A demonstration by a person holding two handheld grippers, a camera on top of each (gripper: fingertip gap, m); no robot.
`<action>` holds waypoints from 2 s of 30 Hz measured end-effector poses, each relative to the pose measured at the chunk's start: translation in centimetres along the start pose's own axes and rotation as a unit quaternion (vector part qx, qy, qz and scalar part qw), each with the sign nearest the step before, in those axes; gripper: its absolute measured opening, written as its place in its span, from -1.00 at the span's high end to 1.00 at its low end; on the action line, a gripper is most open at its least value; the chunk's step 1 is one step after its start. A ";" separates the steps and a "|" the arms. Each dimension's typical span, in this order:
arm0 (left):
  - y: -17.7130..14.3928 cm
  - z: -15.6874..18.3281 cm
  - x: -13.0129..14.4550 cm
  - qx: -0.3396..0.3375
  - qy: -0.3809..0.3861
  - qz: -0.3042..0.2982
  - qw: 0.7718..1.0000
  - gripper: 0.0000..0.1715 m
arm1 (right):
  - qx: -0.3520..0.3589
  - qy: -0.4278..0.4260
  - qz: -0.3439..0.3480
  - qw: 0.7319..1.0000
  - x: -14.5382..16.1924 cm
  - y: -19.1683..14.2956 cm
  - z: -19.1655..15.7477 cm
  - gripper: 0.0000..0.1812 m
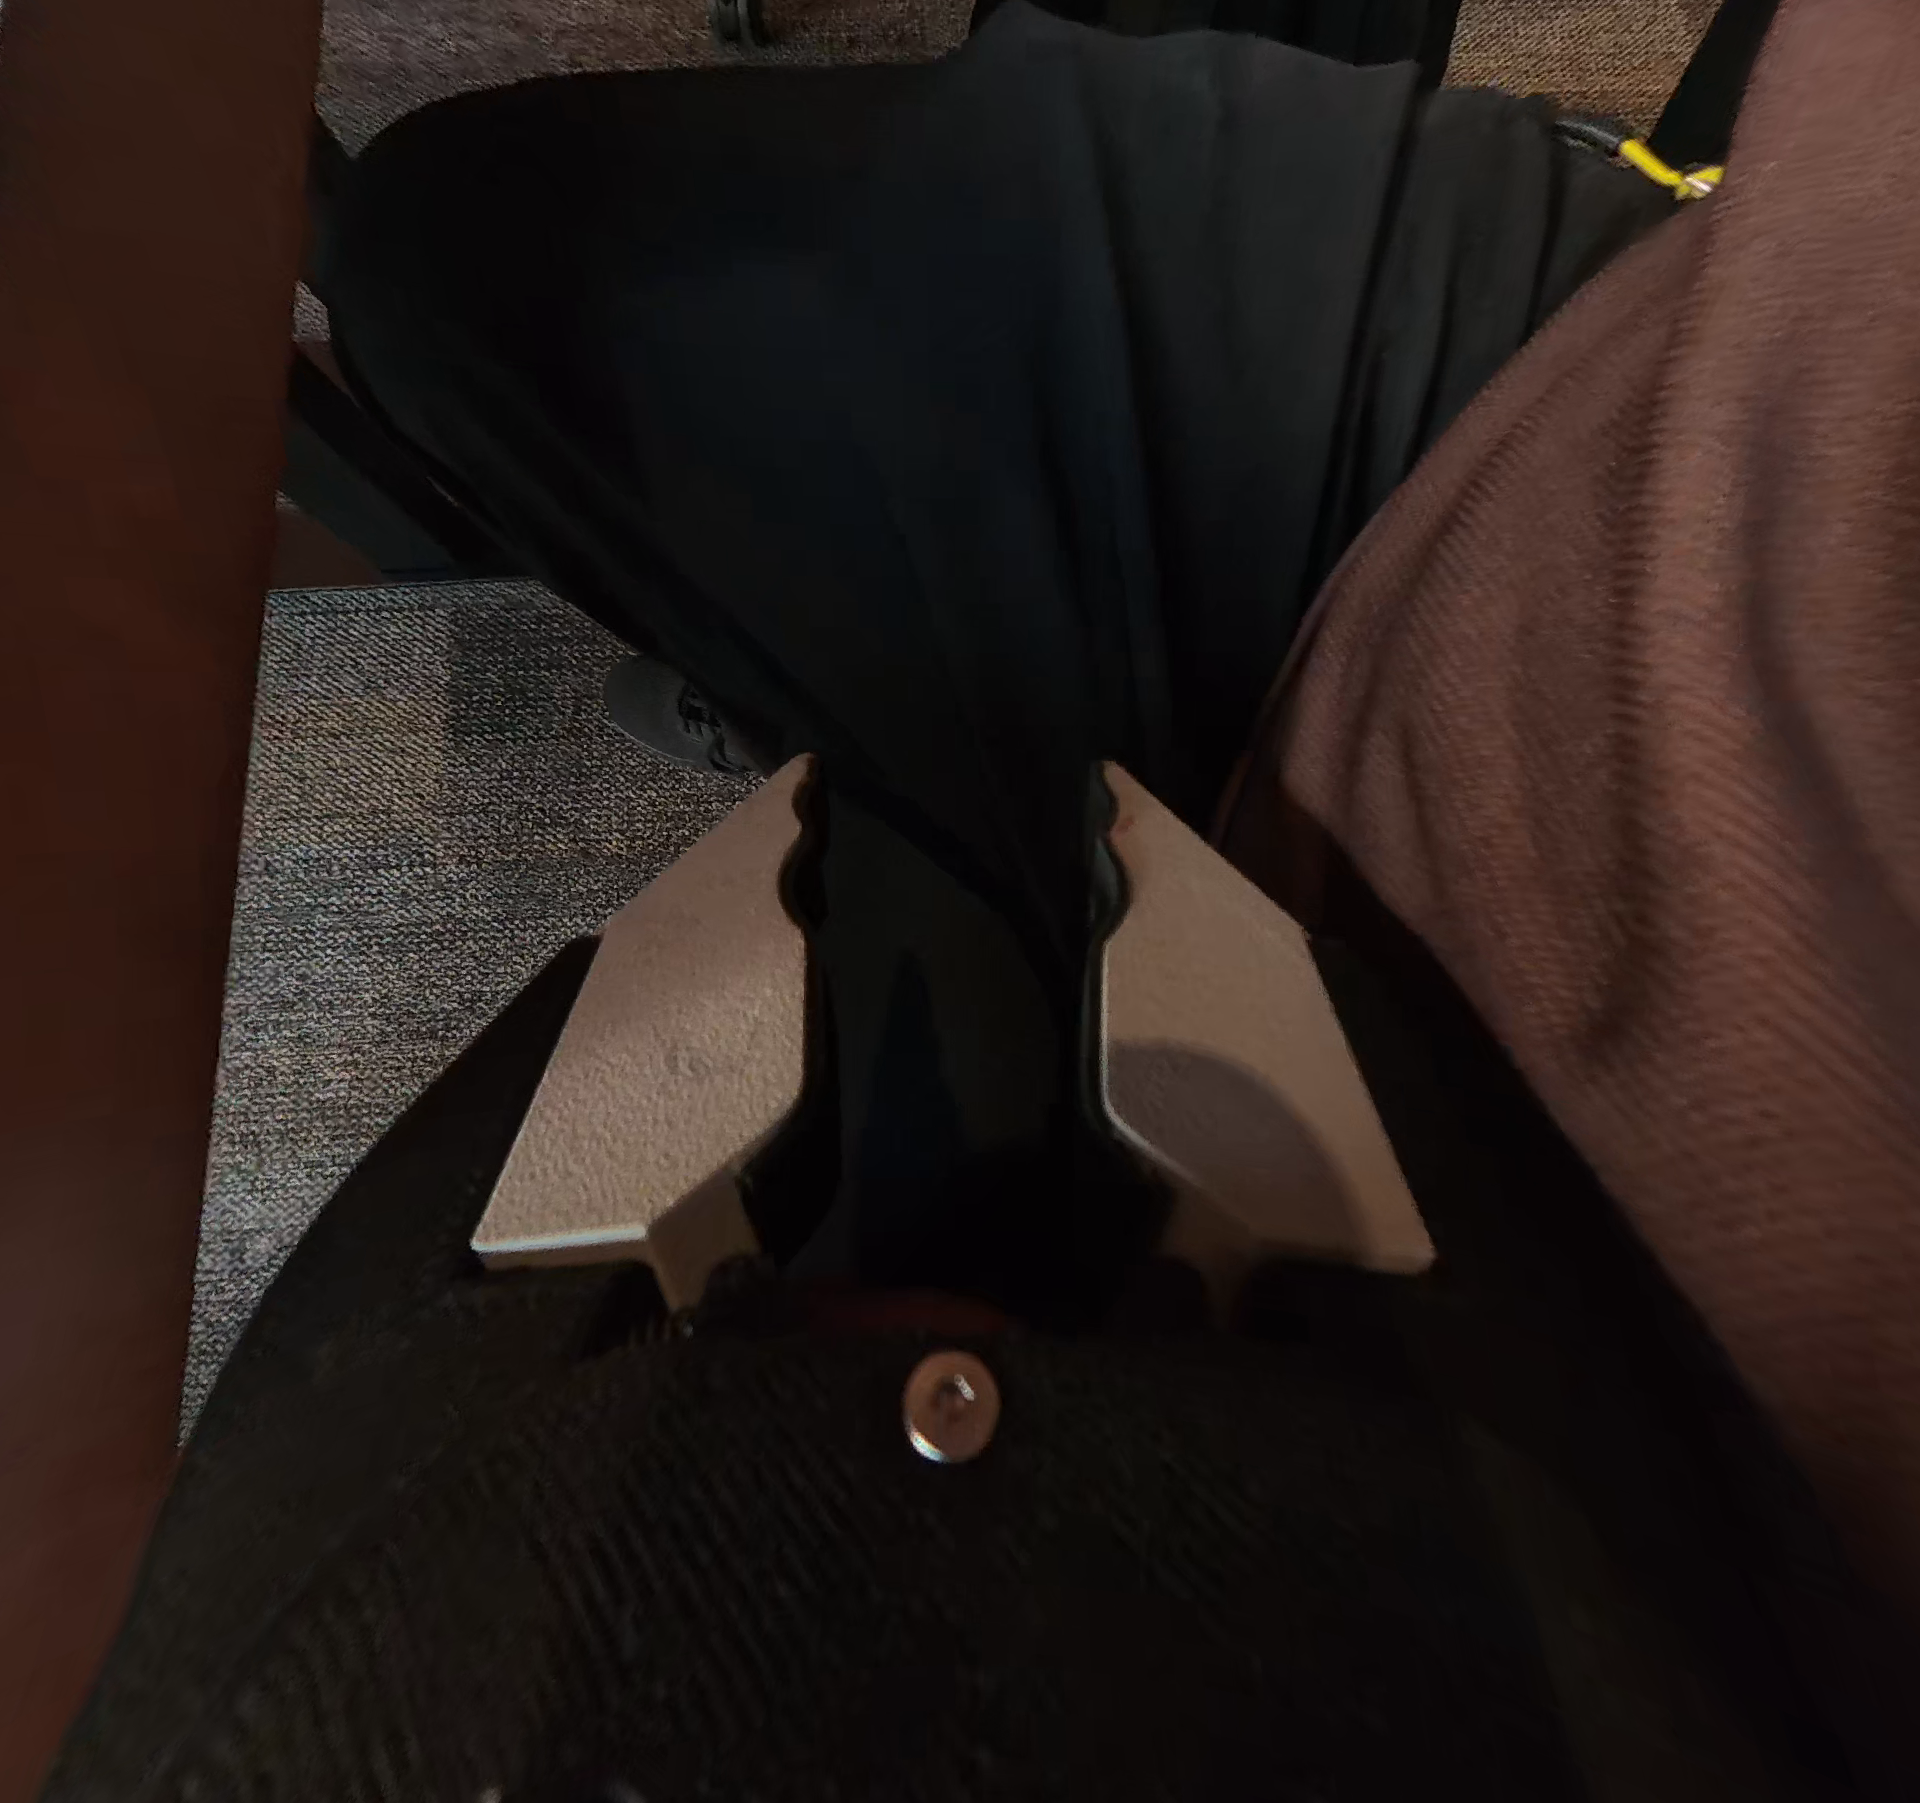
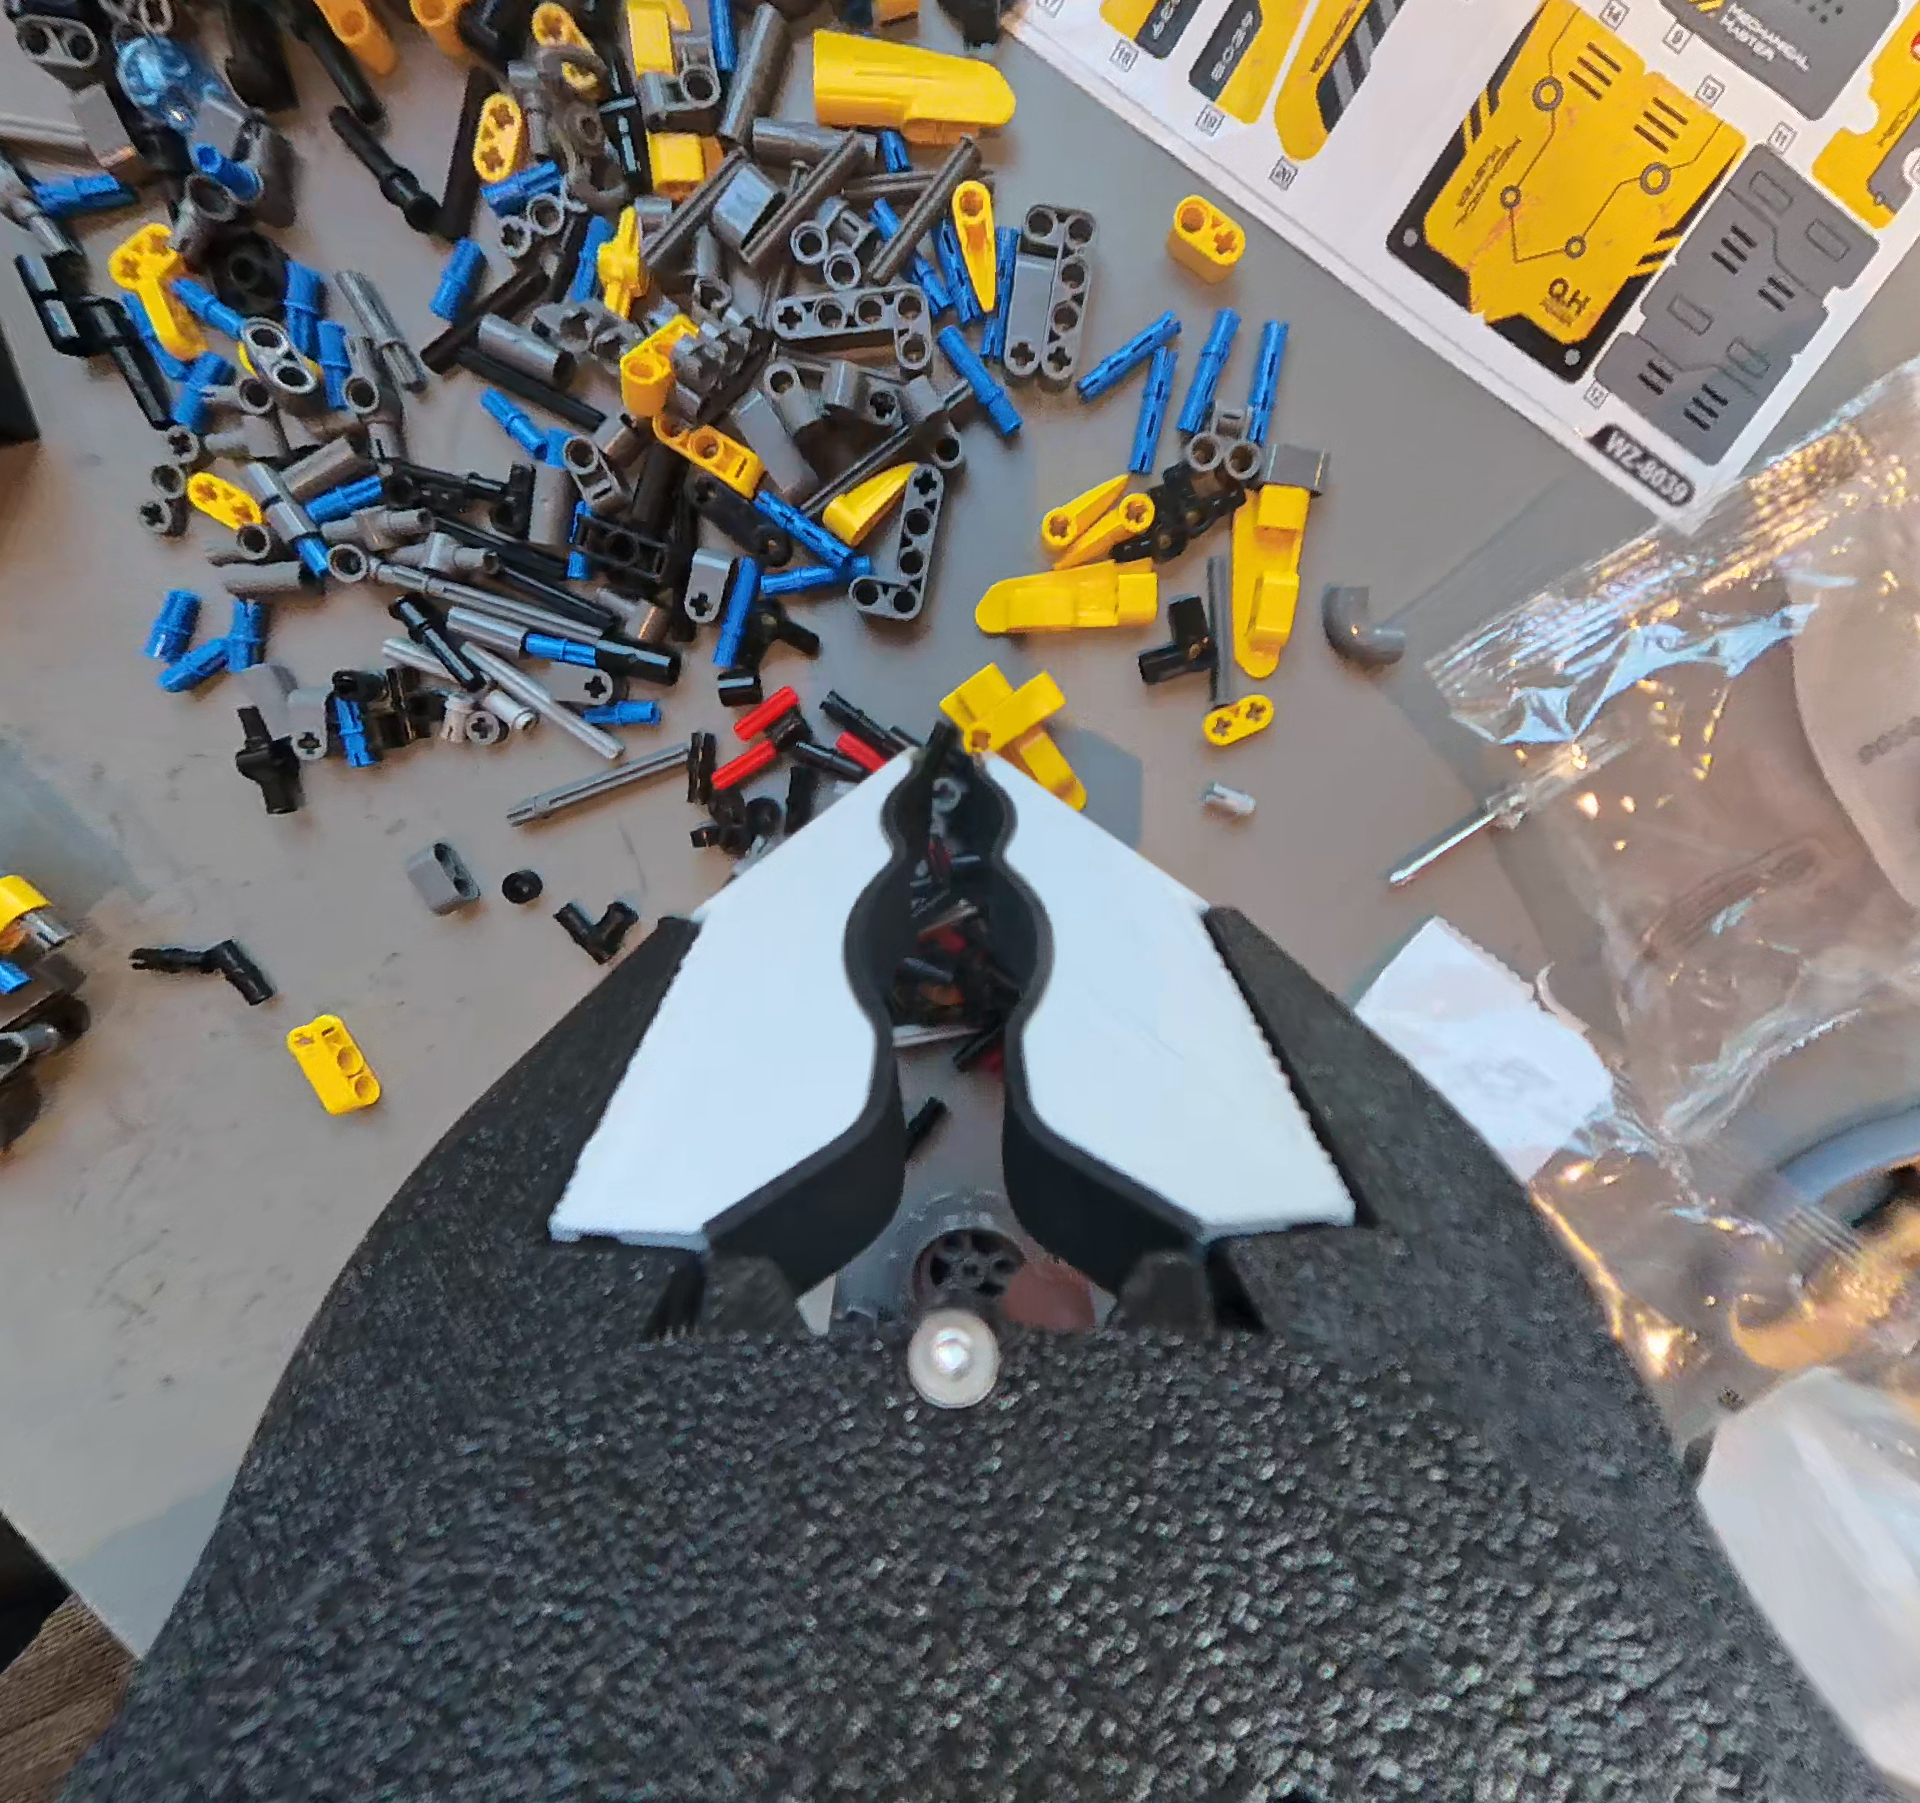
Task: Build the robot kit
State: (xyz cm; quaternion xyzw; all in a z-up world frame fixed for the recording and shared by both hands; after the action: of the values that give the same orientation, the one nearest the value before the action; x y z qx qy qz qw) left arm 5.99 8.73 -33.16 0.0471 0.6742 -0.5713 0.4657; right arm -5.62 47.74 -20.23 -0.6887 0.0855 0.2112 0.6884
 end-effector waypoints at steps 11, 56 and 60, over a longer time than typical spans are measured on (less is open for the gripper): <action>0.2 0.0 0.1 -0.012 0.010 -0.010 1.000 0.45 | 0.029 0.065 0.012 0.997 0.1 1.1 0.6 0.91; 0.3 0.3 0.1 -0.004 0.019 -0.014 1.000 0.45 | 0.048 0.030 -0.001 0.998 -1.3 0.9 1.0 1.00; 0.4 0.4 0.2 -0.004 0.021 -0.019 1.000 0.45 | 0.041 0.039 -0.014 0.998 -1.0 1.7 1.1 0.89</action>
State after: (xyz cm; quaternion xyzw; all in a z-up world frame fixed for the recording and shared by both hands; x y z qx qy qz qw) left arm 6.30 8.43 -33.54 0.0448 0.6871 -0.5760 0.4406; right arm -7.41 48.61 -21.28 -0.6687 0.1113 0.1705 0.7151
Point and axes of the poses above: each gripper's, where its closed fingertips meet, y out along the fingers, x out of its underside, z = x × y across the jaws, the point moved 7 cm from there along -y, back along the fingers, and after that the axes turned 5 degrees about -y, right-handed, at the moved point
